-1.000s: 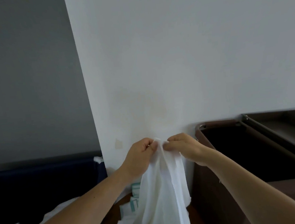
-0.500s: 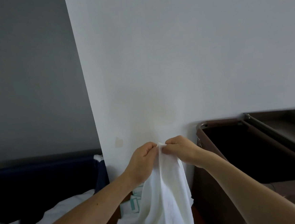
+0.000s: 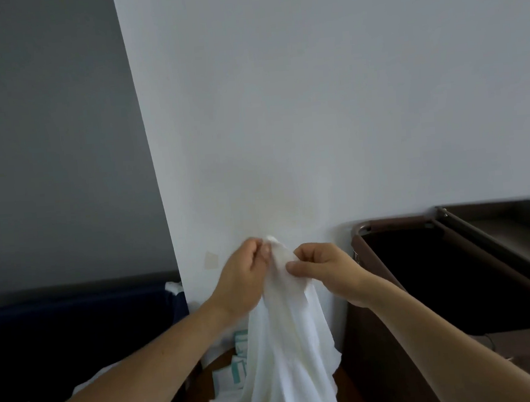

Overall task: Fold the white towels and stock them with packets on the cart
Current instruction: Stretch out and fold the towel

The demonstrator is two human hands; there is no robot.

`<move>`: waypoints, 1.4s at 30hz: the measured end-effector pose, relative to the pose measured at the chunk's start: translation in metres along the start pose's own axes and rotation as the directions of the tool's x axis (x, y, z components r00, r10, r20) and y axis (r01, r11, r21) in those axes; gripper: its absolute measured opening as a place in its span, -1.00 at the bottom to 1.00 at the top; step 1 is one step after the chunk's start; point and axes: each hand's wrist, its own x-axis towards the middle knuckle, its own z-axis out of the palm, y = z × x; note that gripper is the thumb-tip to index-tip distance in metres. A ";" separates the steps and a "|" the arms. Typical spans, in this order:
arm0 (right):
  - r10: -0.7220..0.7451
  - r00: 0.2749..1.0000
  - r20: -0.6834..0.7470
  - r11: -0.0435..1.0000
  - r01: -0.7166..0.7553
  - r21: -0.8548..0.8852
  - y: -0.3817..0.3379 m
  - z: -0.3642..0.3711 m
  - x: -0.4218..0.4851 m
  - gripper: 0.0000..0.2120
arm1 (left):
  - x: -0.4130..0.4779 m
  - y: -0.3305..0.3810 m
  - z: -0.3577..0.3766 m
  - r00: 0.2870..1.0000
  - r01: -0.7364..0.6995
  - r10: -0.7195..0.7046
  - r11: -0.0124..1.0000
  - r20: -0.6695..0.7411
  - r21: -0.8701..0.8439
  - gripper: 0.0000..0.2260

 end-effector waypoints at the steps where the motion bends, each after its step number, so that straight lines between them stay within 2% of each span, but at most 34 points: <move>1: -0.015 1.000 -0.016 1.000 0.016 0.020 0.000 -0.002 0.000 -0.80 | 0.012 0.008 -0.006 0.997 0.007 -0.008 1.000 -0.075 -0.019 -0.75; 5: -0.038 0.995 -0.097 0.999 0.038 -0.002 -0.003 -0.010 0.000 -0.77 | 0.074 0.059 -0.035 0.911 0.042 -0.141 0.967 -0.387 -0.253 -0.80; 7: -0.036 0.993 -0.112 0.999 0.035 -0.007 -0.003 -0.012 -0.002 -0.73 | 0.101 0.079 -0.052 0.875 0.006 -0.134 0.964 -0.466 -0.267 -0.82; 9: 0.005 0.996 -0.090 1.000 -0.006 -0.018 0.001 -0.015 -0.007 -0.73 | 0.117 0.086 -0.064 0.876 -0.036 -0.072 0.977 -0.477 -0.212 -0.82; 11: 0.055 0.995 -0.083 0.997 -0.059 -0.047 0.009 -0.018 -0.010 -0.81 | 0.122 0.088 -0.067 0.889 -0.085 0.007 0.985 -0.457 -0.150 -0.81; 13: 0.029 0.982 -0.189 0.991 -0.053 -0.121 0.015 -0.021 -0.009 -0.92 | 0.118 0.090 -0.064 0.911 -0.173 0.122 0.980 -0.393 -0.097 -0.81; 15: -0.061 0.939 -0.338 0.990 0.013 -0.143 0.012 -0.021 -0.004 -0.78 | 0.108 0.092 -0.054 0.926 -0.284 0.271 0.959 -0.264 -0.010 -0.79; 17: -0.170 0.891 -0.421 0.983 0.123 -0.136 -0.006 -0.020 -0.001 -0.69 | 0.094 0.091 -0.038 0.918 -0.370 0.379 0.925 -0.117 0.092 -0.76; 20: -0.313 0.837 -0.448 0.950 0.279 -0.141 -0.031 -0.016 -0.001 -0.76 | 0.075 0.087 -0.021 0.918 -0.393 0.396 0.911 0.001 0.122 -0.79; 22: -0.328 0.823 -0.463 0.942 0.318 -0.102 -0.034 -0.012 0.000 -0.78 | 0.066 0.081 -0.018 0.923 -0.384 0.383 0.914 0.028 0.129 -0.80; 26: -0.306 0.846 -0.437 0.922 0.378 0.087 -0.028 -0.010 -0.001 -0.86 | 0.060 0.068 -0.028 0.937 -0.334 0.347 0.923 -0.036 0.188 -0.77; 29: -0.280 0.922 -0.268 0.925 0.334 0.181 -0.024 -0.007 0.003 -0.92 | 0.057 0.067 -0.038 0.928 -0.345 0.365 0.918 -0.076 0.194 -0.77; 31: -0.276 0.934 -0.228 0.935 0.316 0.161 -0.022 -0.002 0.005 -0.94 | 0.057 0.070 -0.042 0.918 -0.366 0.388 0.910 -0.084 0.195 -0.78; 34: -0.297 0.916 -0.270 0.954 0.296 -0.046 -0.024 0.002 0.007 -0.74 | 0.059 0.071 -0.049 0.908 -0.369 0.400 0.903 -0.123 0.219 -0.79; 36: -0.269 0.934 -0.235 0.961 0.244 -0.131 -0.023 0.004 0.009 -0.65 | 0.063 0.067 -0.057 0.899 -0.355 0.402 0.901 -0.171 0.250 -0.79; 38: -0.206 0.958 -0.199 0.976 0.186 -0.113 -0.016 0.002 0.011 -0.67 | 0.069 0.064 -0.068 0.886 -0.334 0.405 0.896 -0.227 0.294 -0.81; 42: -0.118 0.982 -0.147 0.977 0.089 -0.192 0.006 -0.013 0.011 -0.70 | 0.090 0.067 -0.097 0.839 -0.268 0.387 0.905 -0.382 0.330 -0.82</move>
